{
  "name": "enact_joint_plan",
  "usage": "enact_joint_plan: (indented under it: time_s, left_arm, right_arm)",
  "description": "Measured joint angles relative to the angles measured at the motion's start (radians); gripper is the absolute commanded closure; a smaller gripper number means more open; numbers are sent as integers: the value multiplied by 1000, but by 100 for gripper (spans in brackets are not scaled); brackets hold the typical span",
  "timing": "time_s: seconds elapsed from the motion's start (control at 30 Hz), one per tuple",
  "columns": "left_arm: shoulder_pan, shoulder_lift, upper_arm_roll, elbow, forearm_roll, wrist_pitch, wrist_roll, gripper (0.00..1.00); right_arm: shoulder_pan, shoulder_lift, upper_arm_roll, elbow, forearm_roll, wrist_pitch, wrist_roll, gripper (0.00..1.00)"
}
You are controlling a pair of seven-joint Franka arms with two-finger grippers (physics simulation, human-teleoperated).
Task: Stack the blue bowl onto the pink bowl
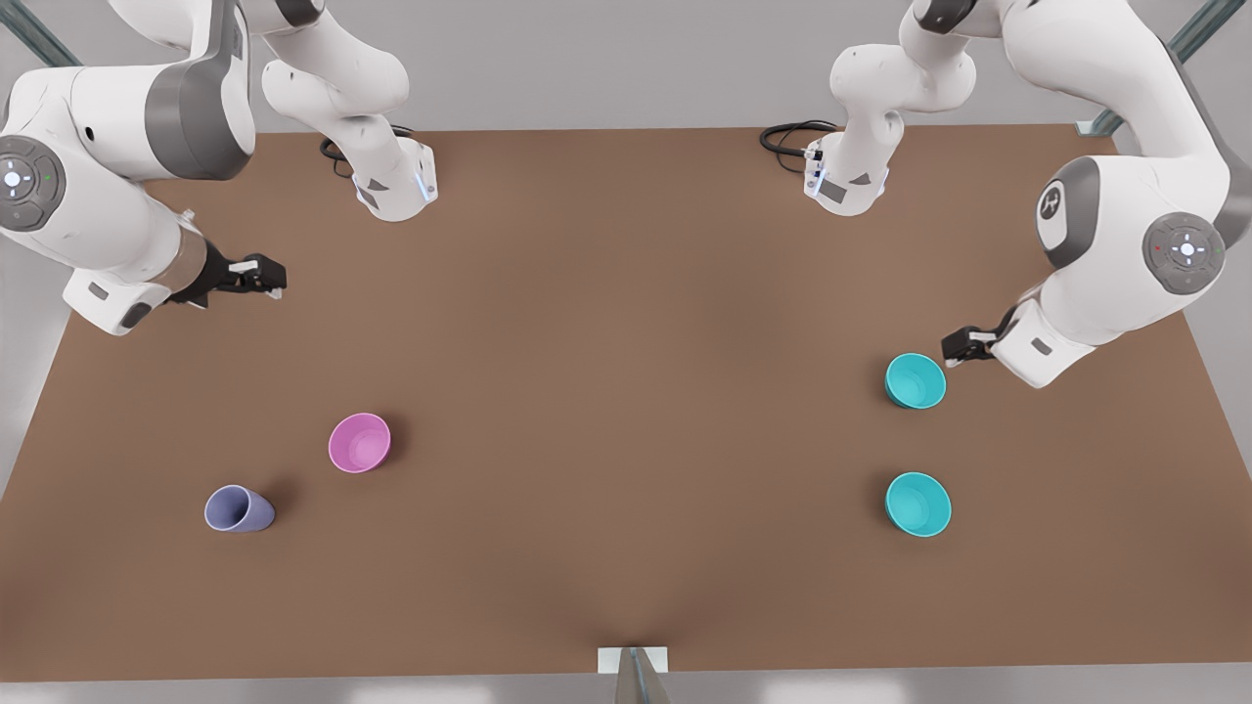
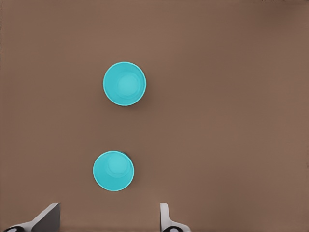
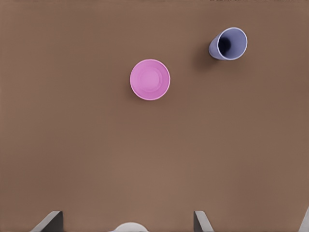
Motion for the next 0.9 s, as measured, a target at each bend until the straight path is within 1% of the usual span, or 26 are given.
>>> enact_joint_plan:
  time_s: [0.1,0.13,0.2,0.3,0.4,0.5,0.63,0.73,0.9]
  left_arm:
    - [0,0,3,0,-7,1,-15,0]
    - [0,0,7,-1,-17,1,-19,0]
    - [2,1,13,-24,-30,3,-29,0]
    - [12,23,23,-32,-42,5,-40,0]
    - [22,53,41,-35,-47,4,-48,0]
    - [19,59,41,-32,-53,-15,-52,0]
    - [17,49,42,-25,-55,-60,-55,0]
    - [17,54,43,-21,-56,-96,-57,0]
    - [17,59,43,-20,-56,-138,-59,0]
  right_arm:
    - [0,13,-1,-1,-1,6,-4,0]
    - [0,56,-2,4,-2,12,-7,0]
    - [-14,190,-1,13,0,46,-18,0]
    - [-26,375,0,10,7,141,-32,0]
    - [-71,471,0,-23,42,253,-44,0]
    - [-116,473,1,-112,93,376,-54,0]
    - [-175,391,3,-264,144,519,-67,0]
    - [-189,389,3,-312,160,604,-75,0]
    - [-183,371,2,-446,175,746,-81,0]
